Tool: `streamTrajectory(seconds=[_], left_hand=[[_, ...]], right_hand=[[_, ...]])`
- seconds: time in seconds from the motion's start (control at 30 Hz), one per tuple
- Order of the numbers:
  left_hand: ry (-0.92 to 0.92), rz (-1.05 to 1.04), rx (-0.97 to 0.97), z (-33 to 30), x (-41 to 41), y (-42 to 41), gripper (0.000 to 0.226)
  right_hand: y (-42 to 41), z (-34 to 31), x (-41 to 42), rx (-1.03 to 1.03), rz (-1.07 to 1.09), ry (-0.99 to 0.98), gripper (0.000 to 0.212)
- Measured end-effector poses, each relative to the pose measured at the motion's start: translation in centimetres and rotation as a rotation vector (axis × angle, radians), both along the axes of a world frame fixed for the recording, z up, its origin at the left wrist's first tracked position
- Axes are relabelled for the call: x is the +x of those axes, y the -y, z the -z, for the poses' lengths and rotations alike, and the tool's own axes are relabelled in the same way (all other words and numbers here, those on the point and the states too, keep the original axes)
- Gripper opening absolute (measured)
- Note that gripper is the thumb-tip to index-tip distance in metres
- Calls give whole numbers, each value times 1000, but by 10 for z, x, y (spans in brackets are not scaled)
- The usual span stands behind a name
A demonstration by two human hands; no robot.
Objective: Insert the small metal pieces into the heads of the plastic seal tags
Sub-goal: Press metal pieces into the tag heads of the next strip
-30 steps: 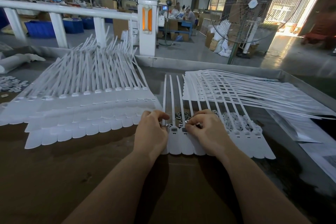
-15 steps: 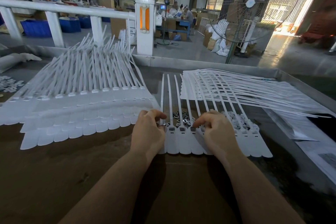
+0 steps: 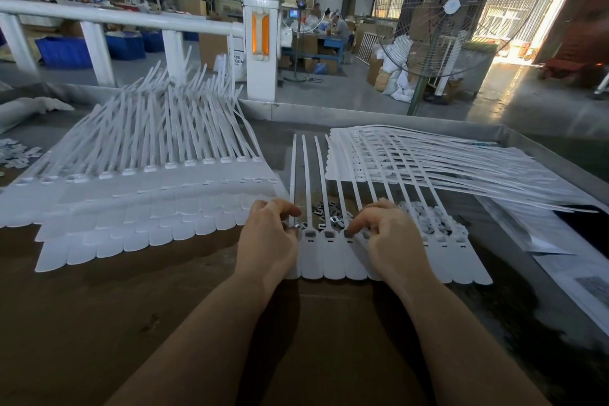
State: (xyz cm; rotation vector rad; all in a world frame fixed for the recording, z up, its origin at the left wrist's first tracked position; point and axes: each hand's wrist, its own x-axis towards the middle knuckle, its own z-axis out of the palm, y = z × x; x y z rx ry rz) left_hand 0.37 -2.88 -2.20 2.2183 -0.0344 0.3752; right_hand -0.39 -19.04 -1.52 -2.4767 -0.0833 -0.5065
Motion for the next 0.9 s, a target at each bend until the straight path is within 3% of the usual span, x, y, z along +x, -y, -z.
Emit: streamTrajectory(seconds=[0.9], left_hand=[[1,6,4,-1,-1,1,24]], right_hand=[[1,-3,-2,-31,-24,3,38]])
